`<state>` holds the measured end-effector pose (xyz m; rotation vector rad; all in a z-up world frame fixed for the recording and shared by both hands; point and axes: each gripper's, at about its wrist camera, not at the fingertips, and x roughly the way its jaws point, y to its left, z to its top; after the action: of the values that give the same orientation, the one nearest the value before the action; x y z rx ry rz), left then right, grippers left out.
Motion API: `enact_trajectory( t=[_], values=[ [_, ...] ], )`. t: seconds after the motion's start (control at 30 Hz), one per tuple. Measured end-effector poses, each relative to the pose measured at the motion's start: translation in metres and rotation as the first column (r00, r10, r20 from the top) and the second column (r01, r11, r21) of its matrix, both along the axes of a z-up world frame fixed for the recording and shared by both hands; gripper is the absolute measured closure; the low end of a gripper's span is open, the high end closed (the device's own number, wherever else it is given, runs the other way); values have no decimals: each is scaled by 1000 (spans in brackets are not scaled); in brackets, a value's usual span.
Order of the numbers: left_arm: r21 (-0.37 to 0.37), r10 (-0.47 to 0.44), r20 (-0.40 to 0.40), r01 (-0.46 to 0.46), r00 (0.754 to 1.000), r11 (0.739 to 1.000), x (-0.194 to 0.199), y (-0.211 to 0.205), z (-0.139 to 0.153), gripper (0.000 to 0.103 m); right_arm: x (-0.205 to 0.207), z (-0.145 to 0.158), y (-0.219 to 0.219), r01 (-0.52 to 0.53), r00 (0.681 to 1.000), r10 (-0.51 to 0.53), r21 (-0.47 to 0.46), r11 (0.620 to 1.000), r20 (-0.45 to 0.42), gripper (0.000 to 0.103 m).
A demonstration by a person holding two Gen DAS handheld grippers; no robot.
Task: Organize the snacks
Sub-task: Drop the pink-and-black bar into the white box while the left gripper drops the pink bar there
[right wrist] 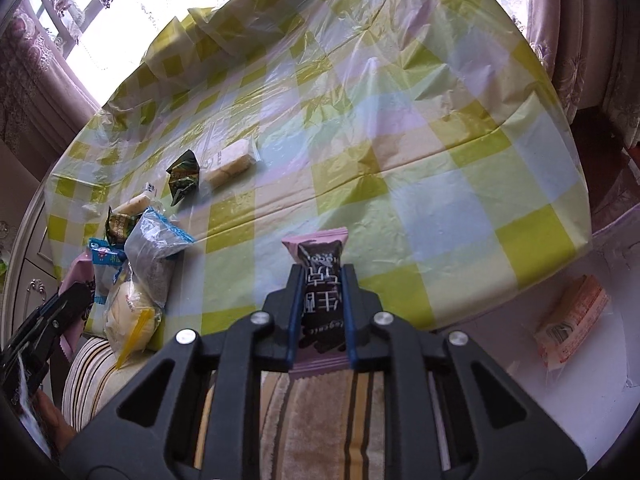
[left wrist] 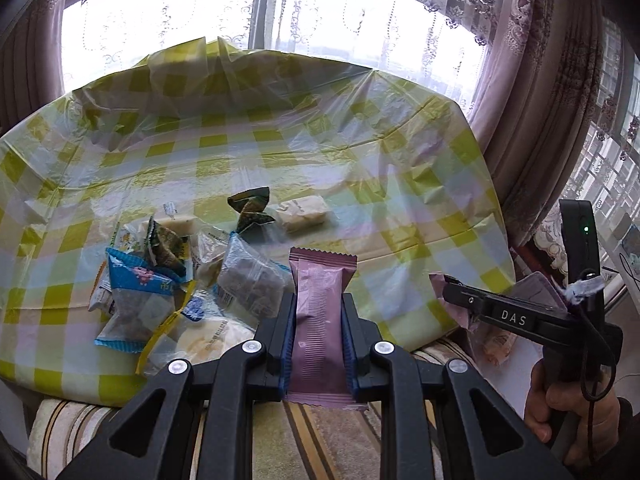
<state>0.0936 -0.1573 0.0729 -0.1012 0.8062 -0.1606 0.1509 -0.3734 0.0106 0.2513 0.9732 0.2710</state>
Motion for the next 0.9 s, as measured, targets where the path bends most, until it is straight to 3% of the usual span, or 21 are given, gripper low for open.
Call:
enact_trajectory(
  t=[0.27,0.57,0.8,0.9],
  values=[
    [-21,-237,-59,236,970,972,18,-77,-7,81,-31,-7,-71,112,993,-113,-19,994,-32,82],
    [-81,-457,-144,450,878,889,32,-158,-22,81,-48,-34,-137,252,961,-255,-42,967,-104,82],
    [-123,-540,-200,526,818,842,39,-192,-36,80,-48,-42,-155,291,947,-292,-30,956,-131,80],
    [-142,-542,-215,522,813,841,41,-195,-40,77,-47,-41,-156,294,947,-295,-25,955,-126,79]
  ],
)
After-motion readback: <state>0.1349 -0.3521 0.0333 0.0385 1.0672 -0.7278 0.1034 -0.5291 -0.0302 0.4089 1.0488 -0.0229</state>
